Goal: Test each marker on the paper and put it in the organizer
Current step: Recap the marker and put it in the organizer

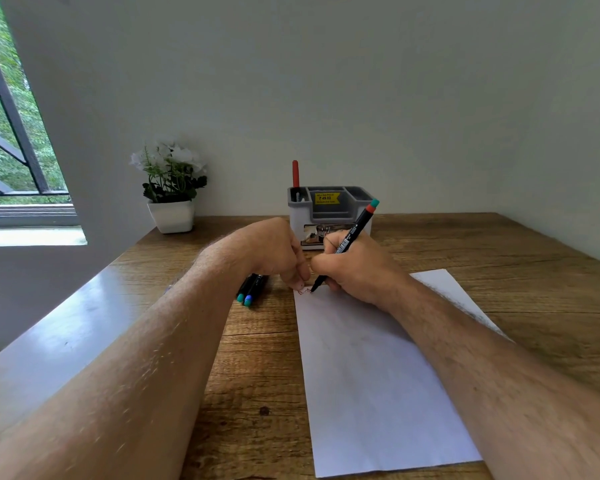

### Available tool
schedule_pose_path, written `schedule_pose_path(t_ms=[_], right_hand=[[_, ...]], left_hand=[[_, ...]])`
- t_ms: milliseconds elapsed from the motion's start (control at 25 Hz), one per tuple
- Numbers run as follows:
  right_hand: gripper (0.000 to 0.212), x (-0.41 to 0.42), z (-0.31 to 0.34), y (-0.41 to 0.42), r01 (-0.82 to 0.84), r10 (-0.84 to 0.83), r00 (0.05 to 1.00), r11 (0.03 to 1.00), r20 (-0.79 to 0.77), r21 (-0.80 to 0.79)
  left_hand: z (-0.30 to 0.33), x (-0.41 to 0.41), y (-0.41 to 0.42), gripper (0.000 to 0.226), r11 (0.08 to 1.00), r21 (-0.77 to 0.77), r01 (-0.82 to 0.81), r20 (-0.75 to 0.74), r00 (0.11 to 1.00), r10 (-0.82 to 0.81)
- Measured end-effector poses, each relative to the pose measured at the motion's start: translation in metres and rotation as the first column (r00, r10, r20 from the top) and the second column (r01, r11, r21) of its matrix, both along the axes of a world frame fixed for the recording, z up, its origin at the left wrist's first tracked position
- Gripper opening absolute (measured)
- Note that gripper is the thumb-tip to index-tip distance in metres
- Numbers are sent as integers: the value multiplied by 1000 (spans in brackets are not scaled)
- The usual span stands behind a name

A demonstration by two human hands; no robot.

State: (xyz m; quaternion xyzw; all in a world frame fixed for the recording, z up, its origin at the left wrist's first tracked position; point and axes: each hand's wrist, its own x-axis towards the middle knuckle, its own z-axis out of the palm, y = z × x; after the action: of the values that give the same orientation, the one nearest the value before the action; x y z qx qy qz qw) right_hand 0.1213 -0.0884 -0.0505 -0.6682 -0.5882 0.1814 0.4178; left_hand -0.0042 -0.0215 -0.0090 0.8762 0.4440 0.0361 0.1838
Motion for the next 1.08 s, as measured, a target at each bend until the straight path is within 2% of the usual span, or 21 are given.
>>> schedule_pose_path(t_ms=[120,280,440,520,600,720,800,920,1080], right_hand=[[21,0,-1,1,12,-12,1000,1000,-6,3],[21,-3,-1,1,74,-74,997,997,10,35],[22,0,-1,2,79,-79,997,997,-7,2],[25,2,0,3,74,-73,993,997,-92,7],[29,4,4,3,64,-54,972,997,-230,33],[25,5,11,0,31,5,917,996,-399,85],[21,7,15,-2,9,68,862,989,-502,149],[17,10,17,-2,19,132,786,971,-604,238],[9,11,18,-1,41,188,668,957,-720,288]], left_hand=[[-1,0,2,11,1000,-4,0,-4,1000,0],[0,0,2,20,1000,-26,0,-8,1000,0],[0,-1,2,17,999,-40,-1,-1,1000,1],[1,-2,2,11,1000,-20,-23,99,995,25],[4,-2,2,11,998,-18,-65,270,961,67],[8,-1,7,30,970,-236,-55,559,809,181],[8,-2,9,37,935,-356,-1,675,691,258],[6,-1,7,36,888,-455,61,759,548,351],[5,2,7,24,814,-574,89,787,337,517]])
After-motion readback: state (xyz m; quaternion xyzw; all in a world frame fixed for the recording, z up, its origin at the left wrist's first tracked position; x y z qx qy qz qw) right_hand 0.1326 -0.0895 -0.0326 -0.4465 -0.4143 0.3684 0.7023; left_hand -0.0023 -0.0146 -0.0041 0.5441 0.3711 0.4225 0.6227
